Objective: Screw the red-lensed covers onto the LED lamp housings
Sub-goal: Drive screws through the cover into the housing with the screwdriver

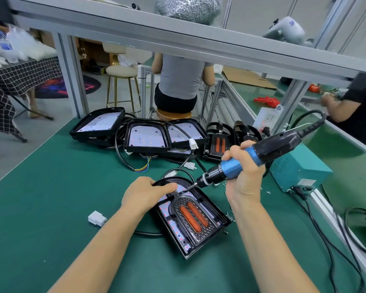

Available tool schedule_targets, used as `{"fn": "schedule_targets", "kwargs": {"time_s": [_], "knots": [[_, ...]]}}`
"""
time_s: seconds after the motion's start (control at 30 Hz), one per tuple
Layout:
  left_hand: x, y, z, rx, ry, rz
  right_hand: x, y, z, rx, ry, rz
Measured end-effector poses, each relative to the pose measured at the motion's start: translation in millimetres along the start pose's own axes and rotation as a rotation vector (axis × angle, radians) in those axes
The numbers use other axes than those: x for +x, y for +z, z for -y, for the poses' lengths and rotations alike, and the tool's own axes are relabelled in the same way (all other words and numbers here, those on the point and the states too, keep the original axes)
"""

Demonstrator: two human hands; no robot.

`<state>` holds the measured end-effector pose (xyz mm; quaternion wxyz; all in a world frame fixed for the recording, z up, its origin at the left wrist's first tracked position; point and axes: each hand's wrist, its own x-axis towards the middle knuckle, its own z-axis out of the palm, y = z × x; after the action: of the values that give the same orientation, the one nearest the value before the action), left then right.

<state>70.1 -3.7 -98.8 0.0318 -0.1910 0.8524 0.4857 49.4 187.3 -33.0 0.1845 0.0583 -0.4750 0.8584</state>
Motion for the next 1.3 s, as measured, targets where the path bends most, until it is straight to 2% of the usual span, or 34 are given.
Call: {"fn": "schedule_targets", "kwargs": {"time_s": [0.4,0.73,1.03,1.3], "knots": [[-2.5,2.5,0.2,-0.006,0.003,-0.02,-1.1,4.3,-1.1,-0.03,0.009,0.051],[-5.1,10.7,-4.6,-0.04,0.004,-0.07,5.5,12.5,0.3,-0.141,-0.012,0.247],[-6.1,11.8,-5.5,-0.039,-0.011,-0.074,5.6,12.8,-2.6,-0.109,0.021,0.177],[-9.3,12.5,-6.5,-0.095,-0.018,-0.084,7.7,10.4,-0.4,-0.044,0.075,0.217]]}}
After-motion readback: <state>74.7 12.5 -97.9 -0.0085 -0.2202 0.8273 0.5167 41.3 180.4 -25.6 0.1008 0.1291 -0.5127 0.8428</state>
